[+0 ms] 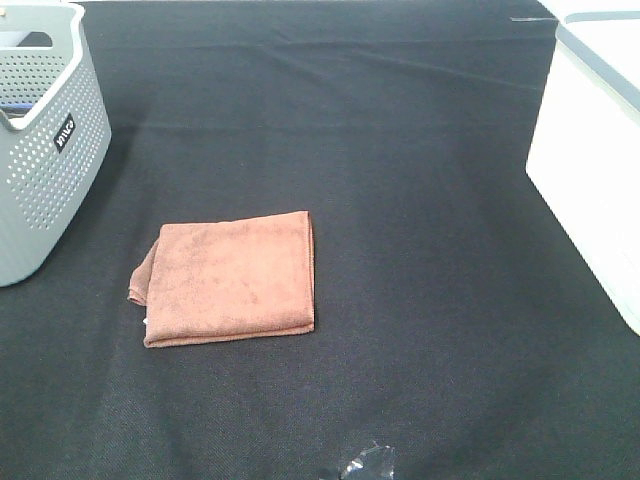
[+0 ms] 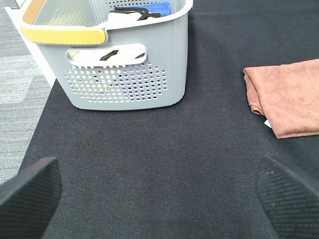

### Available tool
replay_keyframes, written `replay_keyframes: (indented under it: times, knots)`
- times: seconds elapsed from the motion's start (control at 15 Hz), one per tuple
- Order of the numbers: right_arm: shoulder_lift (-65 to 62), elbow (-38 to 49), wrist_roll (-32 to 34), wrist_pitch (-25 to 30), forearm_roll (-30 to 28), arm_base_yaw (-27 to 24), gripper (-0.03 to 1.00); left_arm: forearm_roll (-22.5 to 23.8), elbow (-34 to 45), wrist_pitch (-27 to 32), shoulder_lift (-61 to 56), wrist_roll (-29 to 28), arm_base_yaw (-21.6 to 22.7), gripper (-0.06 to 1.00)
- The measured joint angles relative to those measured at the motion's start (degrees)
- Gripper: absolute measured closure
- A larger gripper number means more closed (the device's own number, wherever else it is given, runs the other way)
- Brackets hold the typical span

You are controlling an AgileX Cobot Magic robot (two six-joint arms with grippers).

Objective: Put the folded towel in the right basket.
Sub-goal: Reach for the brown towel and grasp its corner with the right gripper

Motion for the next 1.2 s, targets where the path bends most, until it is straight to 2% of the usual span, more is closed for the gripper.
replay_keyframes:
  times: [1.2]
  knots:
    - [0.00,0.00,0.00,0.00,0.52,0.00,0.00,0.00,0.00,0.00,0.00,0.00,0.00,-0.05]
